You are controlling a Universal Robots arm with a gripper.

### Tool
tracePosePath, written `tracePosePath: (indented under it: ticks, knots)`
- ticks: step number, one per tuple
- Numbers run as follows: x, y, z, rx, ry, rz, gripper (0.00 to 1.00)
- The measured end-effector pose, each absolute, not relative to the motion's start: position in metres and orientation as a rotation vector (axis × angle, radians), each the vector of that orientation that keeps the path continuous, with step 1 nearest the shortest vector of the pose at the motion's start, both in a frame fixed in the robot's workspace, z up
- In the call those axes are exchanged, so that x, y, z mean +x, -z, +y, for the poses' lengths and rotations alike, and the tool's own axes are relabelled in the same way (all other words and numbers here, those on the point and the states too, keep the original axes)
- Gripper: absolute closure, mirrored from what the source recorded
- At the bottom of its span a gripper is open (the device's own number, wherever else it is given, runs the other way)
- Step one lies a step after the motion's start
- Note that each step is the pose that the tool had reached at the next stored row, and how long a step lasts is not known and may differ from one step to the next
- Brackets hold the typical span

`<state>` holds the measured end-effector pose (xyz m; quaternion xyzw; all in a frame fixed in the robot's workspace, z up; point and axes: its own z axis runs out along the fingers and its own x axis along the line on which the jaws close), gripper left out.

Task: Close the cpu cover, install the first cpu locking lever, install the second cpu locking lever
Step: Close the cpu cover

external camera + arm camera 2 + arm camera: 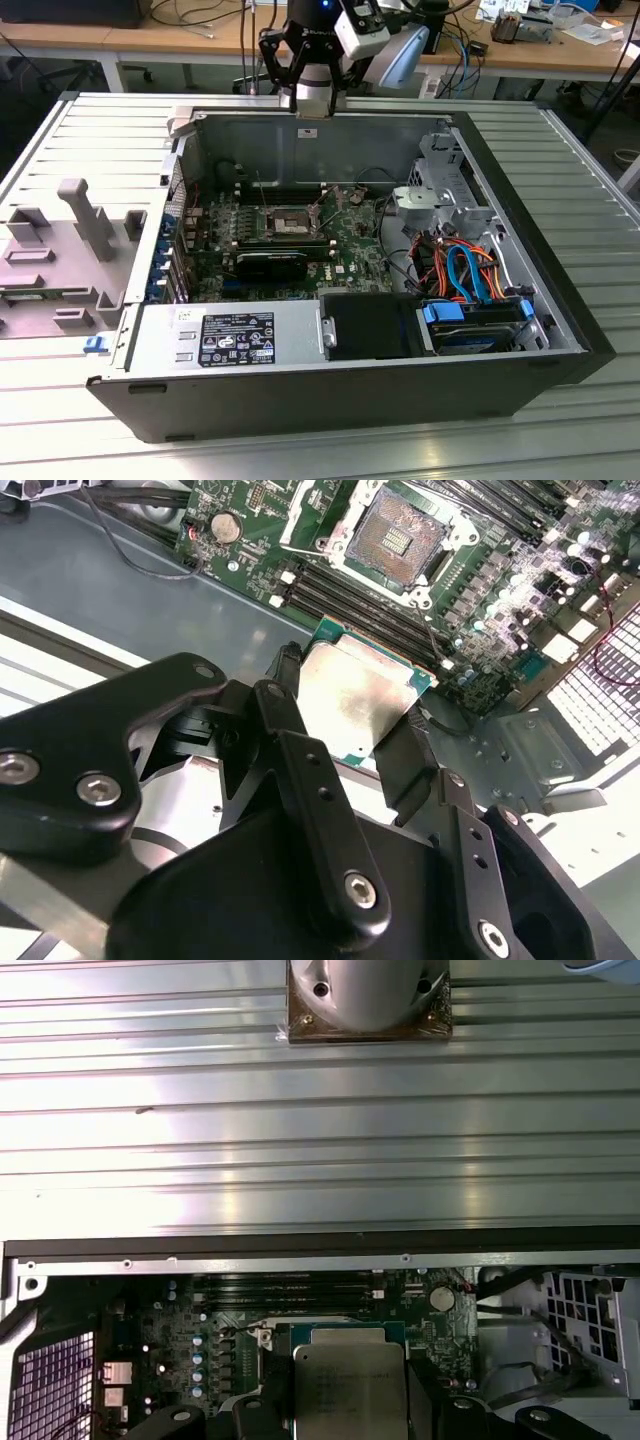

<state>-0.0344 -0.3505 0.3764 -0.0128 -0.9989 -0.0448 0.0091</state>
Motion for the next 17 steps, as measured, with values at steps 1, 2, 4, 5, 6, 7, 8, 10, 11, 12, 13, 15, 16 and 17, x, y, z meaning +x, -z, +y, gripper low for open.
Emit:
tracePosePath:
  ticks: [1, 2, 4, 5, 6, 7, 8, 10, 11, 12, 13, 15, 16, 17]
  knots:
    - [-0.0348, -0.3762, -0.3505, -0.04, 0.14, -3.12, 0.45]
    - [-0.0352, -0.3761, -0.3505, -0.04, 0.14, -3.12, 0.45]
    - [-0.0358, -0.3758, -0.3505, -0.04, 0.14, -3.12, 0.45]
    - [-0.036, -0.3757, -0.3505, -0.04, 0.14, -3.12, 0.45]
    - [-0.0363, -0.3755, -0.3505, -0.04, 0.14, -3.12, 0.45]
    - [-0.0365, -0.3754, -0.3505, -0.04, 0.14, -3.12, 0.45]
    - [-0.0367, -0.3753, -0.3505, -0.04, 0.14, -3.12, 0.45]
    - [-0.0369, -0.375, -0.3505, -0.04, 0.14, -3.12, 0.45]
    - [-0.0372, -0.3749, -0.3505, -0.04, 0.14, -3.12, 0.45]
    - [-0.0374, -0.3746, -0.3505, -0.04, 0.14, -3.12, 0.45]
    - [-0.0377, -0.3744, -0.3505, -0.04, 0.14, -3.12, 0.45]
    - [-0.0384, -0.374, -0.3505, -0.04, 0.14, -3.12, 0.45]
    - [-0.0386, -0.3738, -0.3505, -0.04, 0.14, -3.12, 0.45]
    - [-0.0391, -0.3736, -0.3505, -0.04, 0.14, -3.12, 0.45]
